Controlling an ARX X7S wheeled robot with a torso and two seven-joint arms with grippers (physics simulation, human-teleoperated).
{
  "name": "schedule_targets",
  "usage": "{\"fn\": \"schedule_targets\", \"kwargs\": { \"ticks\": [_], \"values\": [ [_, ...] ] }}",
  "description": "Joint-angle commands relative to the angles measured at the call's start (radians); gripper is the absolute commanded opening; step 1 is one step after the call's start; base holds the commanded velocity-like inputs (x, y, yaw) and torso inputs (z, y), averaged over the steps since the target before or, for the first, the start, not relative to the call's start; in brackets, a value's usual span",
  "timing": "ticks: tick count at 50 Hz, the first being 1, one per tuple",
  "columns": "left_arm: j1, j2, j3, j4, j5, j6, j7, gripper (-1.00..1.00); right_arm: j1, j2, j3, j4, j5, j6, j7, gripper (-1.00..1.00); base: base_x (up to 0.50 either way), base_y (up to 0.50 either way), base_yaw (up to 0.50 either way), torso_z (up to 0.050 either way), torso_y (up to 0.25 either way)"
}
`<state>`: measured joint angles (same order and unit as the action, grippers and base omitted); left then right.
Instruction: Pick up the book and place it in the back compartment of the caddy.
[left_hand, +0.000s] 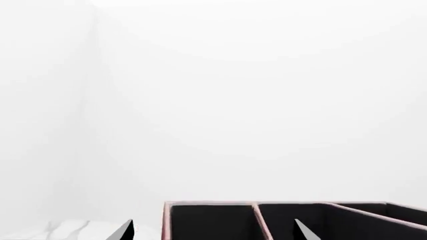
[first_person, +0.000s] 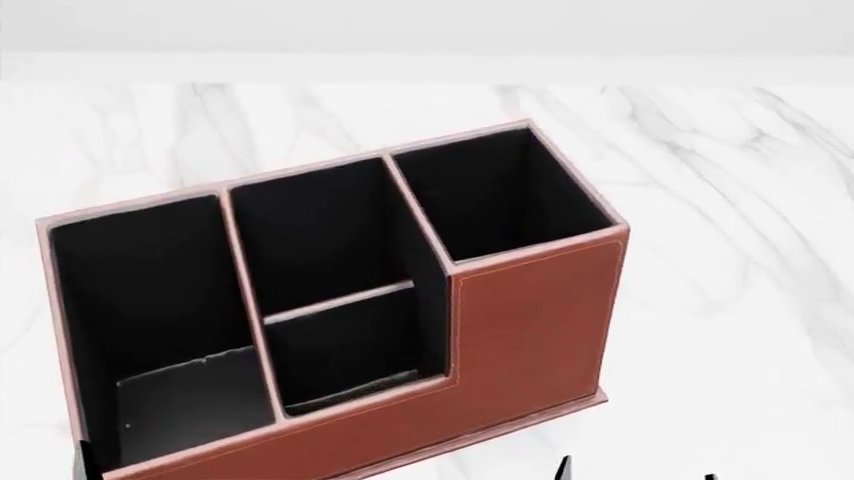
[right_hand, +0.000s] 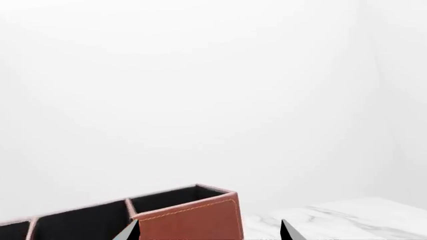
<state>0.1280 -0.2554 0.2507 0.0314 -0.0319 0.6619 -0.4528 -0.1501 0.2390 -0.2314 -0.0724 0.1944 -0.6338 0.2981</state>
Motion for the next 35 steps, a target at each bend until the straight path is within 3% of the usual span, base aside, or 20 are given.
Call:
{"fn": "schedule_targets", "kwargs": {
  "ticks": [1, 35],
  "values": [
    [-0.001, -0.002, 0.005, 0.000, 0.001, -0.001, -0.004, 1.00, 0.000, 0.005, -0.002, -0.001, 0.008, -0.004, 0.004, 1.00, 0.00, 0.00, 0.00, 0.000, 0.000],
    [-0.010, -0.010, 0.016, -0.008, -0.004, -0.004, -0.015, 1.00, 0.002, 0.018, -0.022, 0.005, 0.032, -0.022, -0.004, 1.00, 0.00, -0.03, 0.00, 0.000, 0.000]
  ]
}}
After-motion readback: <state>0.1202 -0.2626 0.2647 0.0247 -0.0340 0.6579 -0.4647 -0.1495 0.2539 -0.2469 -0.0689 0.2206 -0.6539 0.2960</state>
